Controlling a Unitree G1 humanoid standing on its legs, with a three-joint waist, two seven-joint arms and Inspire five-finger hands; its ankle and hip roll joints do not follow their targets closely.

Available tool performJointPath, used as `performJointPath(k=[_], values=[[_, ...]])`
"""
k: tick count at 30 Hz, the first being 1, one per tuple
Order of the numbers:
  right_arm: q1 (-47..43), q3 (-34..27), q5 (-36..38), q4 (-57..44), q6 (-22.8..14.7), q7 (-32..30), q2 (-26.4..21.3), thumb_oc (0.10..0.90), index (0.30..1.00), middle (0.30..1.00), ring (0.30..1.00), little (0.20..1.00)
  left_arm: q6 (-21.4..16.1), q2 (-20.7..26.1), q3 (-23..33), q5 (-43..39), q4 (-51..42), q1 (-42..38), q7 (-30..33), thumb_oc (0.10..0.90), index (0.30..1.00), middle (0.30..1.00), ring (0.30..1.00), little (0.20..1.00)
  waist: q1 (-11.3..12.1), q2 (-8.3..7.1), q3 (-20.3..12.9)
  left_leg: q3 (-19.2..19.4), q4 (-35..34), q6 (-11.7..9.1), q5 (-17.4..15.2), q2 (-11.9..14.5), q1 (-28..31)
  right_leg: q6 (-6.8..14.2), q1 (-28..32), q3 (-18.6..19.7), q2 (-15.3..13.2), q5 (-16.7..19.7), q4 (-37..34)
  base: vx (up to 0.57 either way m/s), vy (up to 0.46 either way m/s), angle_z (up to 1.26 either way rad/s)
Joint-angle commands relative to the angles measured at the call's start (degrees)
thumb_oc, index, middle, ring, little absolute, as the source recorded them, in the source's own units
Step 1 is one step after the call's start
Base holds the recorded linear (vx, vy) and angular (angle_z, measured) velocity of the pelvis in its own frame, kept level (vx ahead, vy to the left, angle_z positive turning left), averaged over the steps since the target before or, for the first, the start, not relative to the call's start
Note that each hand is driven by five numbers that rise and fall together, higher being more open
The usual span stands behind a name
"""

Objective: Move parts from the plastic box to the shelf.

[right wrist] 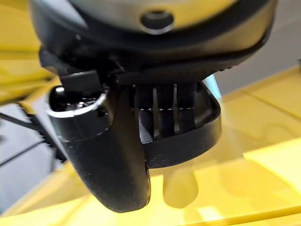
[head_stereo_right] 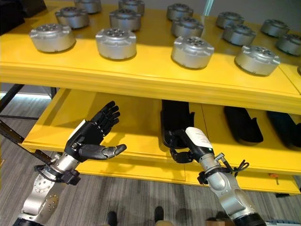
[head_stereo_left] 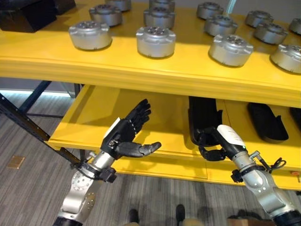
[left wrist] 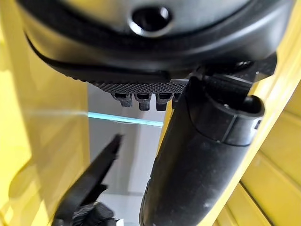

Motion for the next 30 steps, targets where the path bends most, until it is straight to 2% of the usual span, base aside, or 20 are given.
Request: performJointPath(k=[1, 9, 13, 19, 23, 28, 29, 30], values=[[-9.0, -1.6, -0.2, -2.5, -3.0, -1.2, -3.1, 0.400, 0.300, 0.300, 0.300, 0.300, -3.9, -0.8, 1.5, -1.1, -5.1, -4.1, -0.7, 0.900, 1.000, 1.000, 1.000, 1.000, 0.1, -1.22, -4.8, 2.1, -0.1, 2.0, -9.2, -3.0, 3.4, 1.8, 2.3, -2.2, -2.1, -4.7, 1.3, 0.03, -0.048, -0.08], [-15.8, 3.8, -4.6, 7.5, -1.0, 0.2, -2.2, 0.400, 0.300, 0.300, 0.300, 0.300, -2.8, -0.5, 0.6, -1.0, -4.0, -5.8, -1.1, 0.900, 1.000, 1.000, 1.000, 1.000, 1.8, -1.39, -3.2, 1.2, -0.1, 1.4, -7.8, -2.0, 2.9, 0.9, 2.1, -3.4, -2.0, -6.0, 3.0, 0.01, -0.084, 0.02], [-19.9, 7.0, -4.1, 14.6, 0.6, 1.0, -2.5, 0.400, 0.300, 0.300, 0.300, 0.300, -2.0, -0.1, 0.4, -0.4, -4.0, -6.9, -0.7, 0.900, 1.000, 1.000, 1.000, 1.000, 2.8, -1.04, -2.1, 1.1, -0.1, 0.9, -7.4, -1.6, 2.4, 0.9, 2.3, -4.1, -2.1, -5.7, 2.2, 0.01, -0.055, 0.06], [-23.1, 8.8, -2.0, 18.6, 2.2, 1.0, -2.2, 0.400, 0.300, 0.300, 0.300, 0.300, -2.5, 0.3, 0.1, -1.3, -4.2, -7.8, 0.0, 0.900, 1.000, 1.000, 1.000, 1.000, 3.3, -0.54, -1.2, 1.1, -0.1, 0.8, -6.8, -1.4, 1.2, 0.8, 1.0, -4.3, -2.3, -5.6, 2.6, -0.02, -0.014, 0.03], [-28.7, 11.4, -1.8, 24.1, 3.0, 0.0, -1.7, 0.400, 0.300, 0.300, 0.300, 0.300, -2.1, 0.0, 0.0, -1.3, -5.0, -10.9, 0.8, 0.900, 1.000, 1.000, 1.000, 1.000, 4.2, 0.10, 1.8, 0.5, 0.5, 0.7, -6.1, -1.2, -1.2, 0.7, -1.4, -4.0, -2.4, -5.7, 3.7, -0.12, -0.030, 0.02], [-29.6, 11.8, -1.5, 24.9, 3.7, -0.3, -1.6, 0.400, 0.300, 0.300, 0.300, 0.300, -2.0, 0.0, -0.1, -1.1, -5.1, -11.2, 0.9, 0.900, 1.000, 1.000, 1.000, 1.000, 4.3, 0.14, 2.2, 0.4, 0.6, 0.6, -5.9, -1.2, -1.5, 0.7, -1.6, -4.1, -2.4, -5.7, 3.8, -0.04, -0.024, 0.05], [-31.4, 12.2, -0.6, 28.5, 5.4, -1.3, -1.3, 0.400, 0.300, 0.300, 0.300, 0.300, -1.6, 0.2, -0.5, -1.0, -5.3, -11.9, 0.5, 0.900, 1.000, 1.000, 1.000, 1.000, 5.1, 0.35, 3.2, 0.0, 0.7, 0.5, -5.7, -1.2, -2.3, 0.5, -1.8, -4.3, -2.5, -5.8, 3.7, -0.06, -0.062, 0.01], [-32.0, 12.5, -0.3, 29.4, 5.4, -1.6, -1.2, 0.400, 0.300, 0.300, 0.300, 0.300, -1.7, 0.2, -0.5, -0.9, -5.3, -12.2, 0.5, 0.900, 1.000, 1.000, 1.000, 1.000, 5.0, 0.43, 3.5, -0.1, 0.7, 0.5, -5.7, -1.2, -2.5, 0.5, -1.9, -4.3, -2.5, -5.8, 3.7, -0.07, -0.068, 0.01]])
